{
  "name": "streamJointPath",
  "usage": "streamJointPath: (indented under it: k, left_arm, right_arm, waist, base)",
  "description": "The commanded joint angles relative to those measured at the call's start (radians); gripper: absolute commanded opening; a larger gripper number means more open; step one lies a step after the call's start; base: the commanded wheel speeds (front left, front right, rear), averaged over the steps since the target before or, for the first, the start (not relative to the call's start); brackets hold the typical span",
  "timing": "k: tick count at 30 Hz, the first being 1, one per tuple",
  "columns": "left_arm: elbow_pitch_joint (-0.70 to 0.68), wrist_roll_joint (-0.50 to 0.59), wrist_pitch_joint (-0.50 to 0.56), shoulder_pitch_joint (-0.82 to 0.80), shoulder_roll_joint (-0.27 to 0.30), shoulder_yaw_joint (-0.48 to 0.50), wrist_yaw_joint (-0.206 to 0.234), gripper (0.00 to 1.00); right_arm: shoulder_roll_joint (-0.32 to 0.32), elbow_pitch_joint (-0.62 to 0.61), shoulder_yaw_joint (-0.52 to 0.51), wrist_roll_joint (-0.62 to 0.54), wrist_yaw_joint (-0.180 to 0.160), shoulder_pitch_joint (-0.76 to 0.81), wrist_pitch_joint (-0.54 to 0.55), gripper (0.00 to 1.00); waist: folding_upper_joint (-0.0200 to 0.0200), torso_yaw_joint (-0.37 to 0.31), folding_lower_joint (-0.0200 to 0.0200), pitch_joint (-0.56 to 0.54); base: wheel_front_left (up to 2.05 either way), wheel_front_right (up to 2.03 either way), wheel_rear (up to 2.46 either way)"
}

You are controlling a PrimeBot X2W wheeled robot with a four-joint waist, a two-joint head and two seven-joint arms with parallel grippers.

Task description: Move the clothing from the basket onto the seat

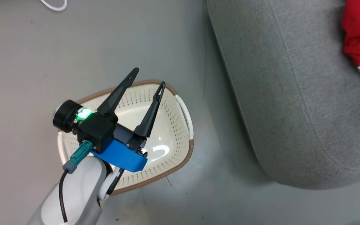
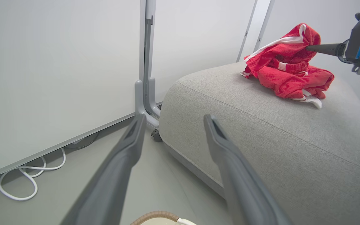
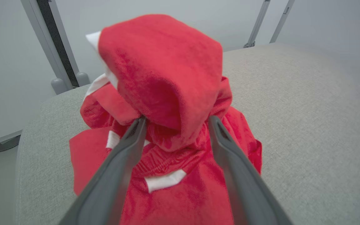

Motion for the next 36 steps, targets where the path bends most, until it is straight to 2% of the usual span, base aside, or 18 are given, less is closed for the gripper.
streamJointPath:
  k: [1,11,17,20,26,29,36]
  left_arm:
    - [0.005,-0.006,-0.004,0.017,-0.01,0.012,-0.004,1.0]
    - [0.053,-0.02,-0.004,0.18,-0.094,0.131,-0.016,1.0]
    - [0.073,-0.014,-0.005,0.291,-0.128,0.209,-0.021,1.0]
    - [0.078,-0.01,-0.004,0.332,-0.141,0.247,-0.023,1.0]
    - [0.085,-0.004,-0.004,0.399,-0.152,0.308,-0.022,1.0]
    - [0.085,-0.009,-0.004,0.423,-0.16,0.335,-0.022,1.0]
    - [0.101,0.0,-0.004,0.462,-0.176,0.391,-0.022,1.0]
  right_arm:
    - [-0.005,-0.009,0.013,-0.001,0.0,0.028,-0.006,1.0]
    - [0.027,-0.107,0.103,-0.045,0.0,0.204,-0.008,1.0]
    - [0.08,-0.213,0.16,-0.052,0.0,0.343,0.017,1.0]
    - [0.117,-0.299,0.188,-0.012,0.0,0.421,0.038,1.0]
    - [0.142,-0.513,0.212,0.023,0.0,0.593,0.1,1.0]
    - [0.158,-0.617,0.196,0.002,0.0,0.672,0.124,1.0]
    - [0.261,-0.815,0.122,-0.083,0.0,0.826,0.151,1.0]
  waist:
    - [0.0,0.012,0.0,-0.068]
    - [0.0,0.045,0.0,-0.274]
    - [0.0,0.075,0.0,-0.386]
    - [0.0,0.098,0.0,-0.427]
    - [0.0,0.142,0.0,-0.487]
    - [0.0,0.163,0.0,-0.505]
    - [0.0,0.218,0.0,-0.536]
  base:
    - [0.0,0.0,0.0]
    - [0.0,0.0,0.0]
    - [0.0,0.0,0.0]
    - [0.0,0.0,0.0]
    - [0.0,0.0,0.0]
    - [0.0,0.0,0.0]
    - [0.0,0.0,0.0]
